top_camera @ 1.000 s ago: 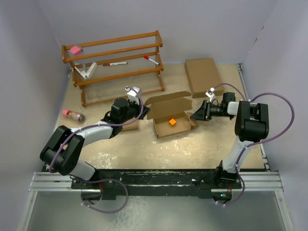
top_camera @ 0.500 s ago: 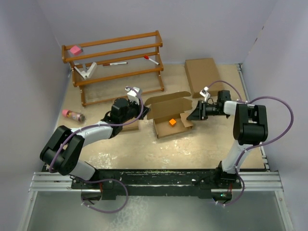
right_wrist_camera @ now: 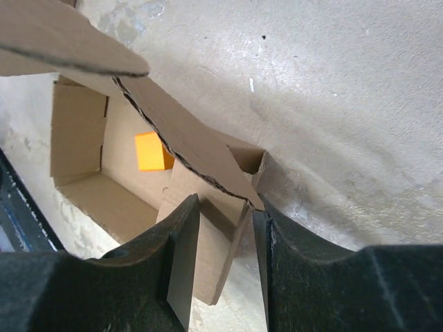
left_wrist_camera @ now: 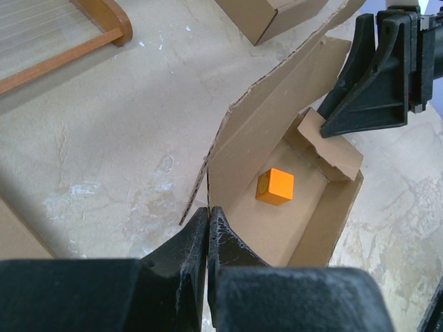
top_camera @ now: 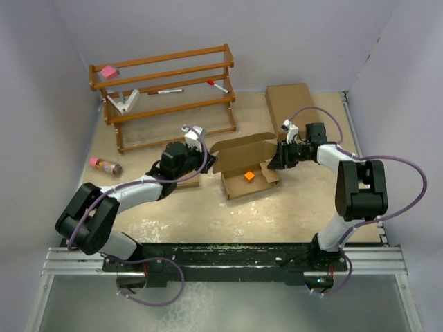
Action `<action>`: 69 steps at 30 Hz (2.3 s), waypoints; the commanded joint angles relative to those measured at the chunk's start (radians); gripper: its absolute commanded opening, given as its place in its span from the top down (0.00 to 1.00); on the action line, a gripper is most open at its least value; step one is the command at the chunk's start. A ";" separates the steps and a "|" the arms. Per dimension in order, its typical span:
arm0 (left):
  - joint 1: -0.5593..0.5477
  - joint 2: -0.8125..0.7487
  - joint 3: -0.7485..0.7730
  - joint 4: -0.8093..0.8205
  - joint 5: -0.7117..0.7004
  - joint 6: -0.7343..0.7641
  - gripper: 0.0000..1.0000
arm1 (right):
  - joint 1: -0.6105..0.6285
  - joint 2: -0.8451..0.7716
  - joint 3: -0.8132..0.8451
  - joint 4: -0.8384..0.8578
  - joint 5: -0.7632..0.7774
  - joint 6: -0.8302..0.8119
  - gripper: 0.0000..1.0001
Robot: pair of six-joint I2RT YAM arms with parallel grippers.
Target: Fold the paper box
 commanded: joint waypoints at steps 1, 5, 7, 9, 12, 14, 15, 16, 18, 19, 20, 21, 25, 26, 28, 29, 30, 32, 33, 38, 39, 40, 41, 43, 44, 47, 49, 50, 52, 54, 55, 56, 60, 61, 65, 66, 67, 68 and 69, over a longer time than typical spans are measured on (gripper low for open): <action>-0.013 -0.047 0.021 0.007 -0.028 -0.037 0.96 | 0.018 -0.025 -0.011 0.026 0.078 -0.004 0.60; -0.022 -0.063 0.003 0.003 -0.055 -0.061 0.96 | 0.040 -0.027 -0.025 0.026 0.096 -0.012 0.60; -0.024 -0.073 -0.009 0.001 -0.070 -0.071 0.96 | 0.052 -0.037 -0.037 0.035 0.108 -0.011 0.60; -0.028 -0.082 -0.019 -0.001 -0.082 -0.081 0.96 | 0.067 -0.049 -0.049 0.046 0.124 -0.012 0.60; -0.030 -0.098 -0.039 -0.002 -0.102 -0.093 0.96 | 0.100 -0.075 -0.071 0.068 0.165 0.000 0.60; -0.032 -0.107 -0.047 -0.001 -0.112 -0.103 0.96 | 0.129 -0.089 -0.075 0.076 0.214 0.014 0.59; -0.033 -0.113 -0.052 -0.001 -0.118 -0.108 0.96 | 0.143 -0.094 -0.077 0.081 0.247 0.029 0.59; -0.034 -0.118 -0.055 -0.001 -0.124 -0.113 0.96 | 0.154 -0.100 -0.077 0.086 0.285 0.041 0.60; -0.035 -0.126 -0.061 -0.007 -0.135 -0.122 0.96 | 0.168 -0.102 -0.074 0.086 0.325 0.051 0.61; -0.036 -0.131 -0.063 -0.010 -0.140 -0.123 0.96 | 0.182 -0.101 -0.070 0.084 0.347 0.051 0.62; -0.037 -0.134 -0.065 -0.014 -0.144 -0.127 0.96 | 0.193 -0.100 -0.065 0.080 0.367 0.048 0.63; -0.037 -0.139 -0.067 -0.018 -0.149 -0.129 0.96 | 0.204 -0.099 -0.059 0.075 0.394 0.043 0.63; -0.037 -0.147 -0.072 -0.033 -0.161 -0.141 0.96 | 0.242 -0.095 -0.039 0.056 0.494 0.019 0.63; -0.037 -0.148 -0.072 -0.036 -0.163 -0.143 0.96 | 0.248 -0.092 -0.035 0.052 0.508 0.013 0.62; -0.037 -0.147 -0.074 -0.044 -0.170 -0.149 0.96 | 0.261 -0.086 -0.027 0.045 0.542 0.002 0.62; -0.037 -0.147 -0.076 -0.045 -0.172 -0.152 0.96 | 0.267 -0.085 -0.024 0.042 0.559 -0.004 0.62; -0.037 -0.145 -0.077 -0.043 -0.173 -0.154 0.96 | 0.275 -0.082 -0.022 0.042 0.574 -0.009 0.62; -0.037 -0.144 -0.081 -0.041 -0.174 -0.155 0.96 | 0.293 -0.077 -0.018 0.042 0.601 -0.016 0.62; -0.037 -0.143 -0.082 -0.039 -0.174 -0.156 0.96 | 0.303 -0.074 -0.017 0.040 0.621 -0.021 0.62; -0.037 -0.157 -0.093 -0.030 -0.175 -0.150 0.96 | 0.343 -0.059 -0.019 0.046 0.726 -0.047 0.71; -0.037 -0.160 -0.095 -0.030 -0.178 -0.148 0.96 | 0.349 -0.053 -0.018 0.046 0.751 -0.055 0.80; -0.037 -0.164 -0.096 -0.030 -0.180 -0.146 0.96 | 0.358 -0.049 -0.014 0.044 0.782 -0.061 0.98; -0.037 -0.167 -0.095 -0.031 -0.181 -0.145 0.96 | 0.363 -0.046 -0.013 0.043 0.808 -0.063 1.00; -0.037 -0.171 -0.096 -0.033 -0.183 -0.143 0.96 | 0.371 -0.040 -0.010 0.045 0.851 -0.072 1.00; -0.037 -0.170 -0.096 -0.033 -0.182 -0.143 0.96 | 0.372 -0.037 -0.009 0.045 0.863 -0.076 1.00; -0.037 -0.170 -0.096 -0.032 -0.181 -0.143 0.96 | 0.373 -0.033 -0.006 0.043 0.871 -0.088 0.92; -0.037 -0.172 -0.095 -0.032 -0.180 -0.143 0.96 | 0.373 -0.034 -0.003 0.040 0.864 -0.097 0.80; -0.037 -0.172 -0.095 -0.032 -0.180 -0.142 0.96 | 0.373 -0.035 -0.002 0.037 0.856 -0.099 0.75; -0.036 -0.172 -0.098 -0.032 -0.181 -0.143 0.96 | 0.373 -0.037 -0.001 0.034 0.843 -0.102 0.70; -0.037 -0.173 -0.098 -0.032 -0.183 -0.143 0.96 | 0.373 -0.038 -0.002 0.034 0.846 -0.105 0.69; -0.036 -0.173 -0.098 -0.032 -0.184 -0.142 0.96 | 0.373 -0.037 -0.002 0.034 0.847 -0.107 0.69; -0.037 -0.174 -0.098 -0.031 -0.184 -0.142 0.96 | 0.373 -0.036 -0.004 0.037 0.849 -0.106 0.69; -0.037 -0.169 -0.098 -0.029 -0.181 -0.141 0.96 | 0.383 -0.012 -0.005 0.044 0.882 -0.114 0.76; -0.037 -0.167 -0.098 -0.028 -0.181 -0.141 0.96 | 0.386 -0.006 -0.004 0.046 0.902 -0.116 0.88; -0.037 -0.172 -0.101 -0.029 -0.188 -0.137 0.96 | 0.400 -0.001 -0.010 0.061 0.987 -0.123 1.00; -0.037 -0.174 -0.101 -0.030 -0.191 -0.135 0.96 | 0.401 -0.003 -0.011 0.063 0.993 -0.123 1.00; -0.037 -0.177 -0.100 -0.034 -0.192 -0.133 0.96 | 0.402 -0.003 -0.011 0.063 0.995 -0.126 1.00; -0.037 -0.176 -0.100 -0.036 -0.192 -0.132 0.96 | 0.402 -0.003 -0.011 0.062 0.990 -0.127 1.00; -0.037 -0.177 -0.099 -0.038 -0.192 -0.131 0.96 | 0.402 -0.003 -0.008 0.057 0.976 -0.128 1.00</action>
